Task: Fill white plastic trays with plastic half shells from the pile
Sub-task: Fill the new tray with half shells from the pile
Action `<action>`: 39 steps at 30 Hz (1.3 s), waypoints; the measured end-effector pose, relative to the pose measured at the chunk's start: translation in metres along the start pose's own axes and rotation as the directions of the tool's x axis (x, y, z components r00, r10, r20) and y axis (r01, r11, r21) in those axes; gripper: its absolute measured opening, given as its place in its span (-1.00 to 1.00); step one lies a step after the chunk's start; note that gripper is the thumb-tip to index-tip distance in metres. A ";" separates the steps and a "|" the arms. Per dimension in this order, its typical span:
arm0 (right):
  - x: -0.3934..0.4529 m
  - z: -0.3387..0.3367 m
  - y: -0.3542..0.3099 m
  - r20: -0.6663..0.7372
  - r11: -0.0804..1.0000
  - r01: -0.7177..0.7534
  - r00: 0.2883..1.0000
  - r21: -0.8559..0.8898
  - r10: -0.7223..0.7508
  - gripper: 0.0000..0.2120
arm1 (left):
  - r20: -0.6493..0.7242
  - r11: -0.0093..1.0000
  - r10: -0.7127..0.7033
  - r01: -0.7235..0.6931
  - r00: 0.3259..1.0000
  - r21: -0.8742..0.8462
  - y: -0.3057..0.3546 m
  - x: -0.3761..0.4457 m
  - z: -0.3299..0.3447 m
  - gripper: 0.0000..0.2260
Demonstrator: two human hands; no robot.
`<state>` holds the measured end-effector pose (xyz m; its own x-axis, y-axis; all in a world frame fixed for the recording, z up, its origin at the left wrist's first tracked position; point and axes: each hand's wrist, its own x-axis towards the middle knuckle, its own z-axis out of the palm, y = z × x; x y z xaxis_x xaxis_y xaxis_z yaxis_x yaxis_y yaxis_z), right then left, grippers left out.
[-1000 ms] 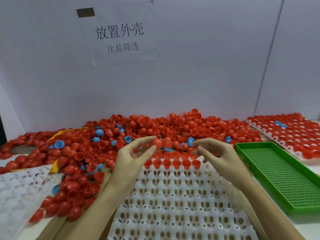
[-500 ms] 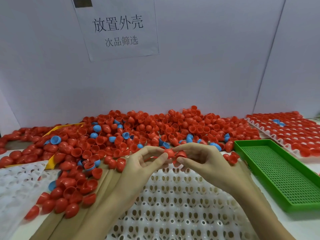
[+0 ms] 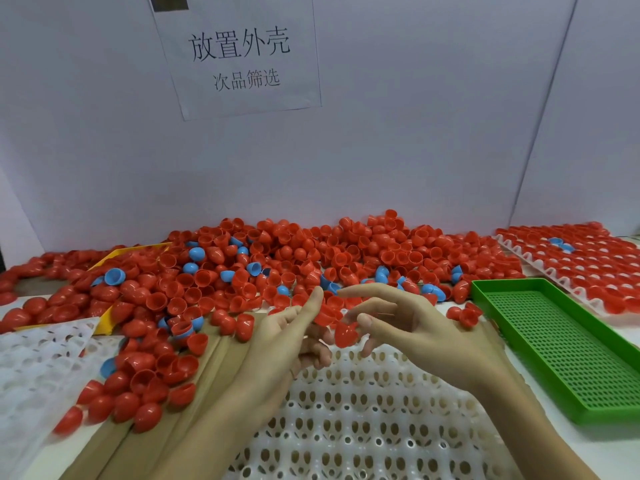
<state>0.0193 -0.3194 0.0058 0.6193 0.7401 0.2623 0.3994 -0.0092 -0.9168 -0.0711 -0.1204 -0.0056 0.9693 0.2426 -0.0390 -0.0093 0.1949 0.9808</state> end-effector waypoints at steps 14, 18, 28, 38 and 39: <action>0.002 -0.003 0.003 -0.023 0.996 0.036 0.999 -0.085 -0.038 -0.85 | 0.071 0.995 -0.075 0.069 0.995 0.077 0.001 -0.001 0.003 -0.26; -0.003 -0.050 0.018 -0.369 0.941 -0.083 0.928 -0.329 -0.047 -0.85 | -0.093 0.935 0.172 -0.133 0.981 0.329 0.006 0.008 -0.014 -0.44; -0.004 -0.065 0.051 -0.414 0.728 -0.257 0.909 -0.636 -0.042 -0.86 | -0.086 0.208 0.241 0.035 0.967 0.978 -0.025 0.027 -0.047 -0.41; 0.000 -0.061 0.054 -0.404 0.675 -0.323 0.914 -0.663 0.040 -0.83 | -0.073 0.285 0.030 0.061 0.997 0.956 -0.025 0.022 -0.046 -0.35; 0.000 -0.061 0.054 -0.408 0.687 -0.324 0.912 -0.651 0.044 -0.83 | -0.073 0.287 0.028 0.062 0.997 0.956 -0.026 0.022 -0.045 -0.36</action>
<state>0.0821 -0.3605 -0.0258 0.8582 0.4004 0.3213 0.5133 -0.6840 -0.5184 -0.0603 -0.0776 -0.0405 0.9483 0.3165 -0.0252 0.2919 -0.8378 0.4615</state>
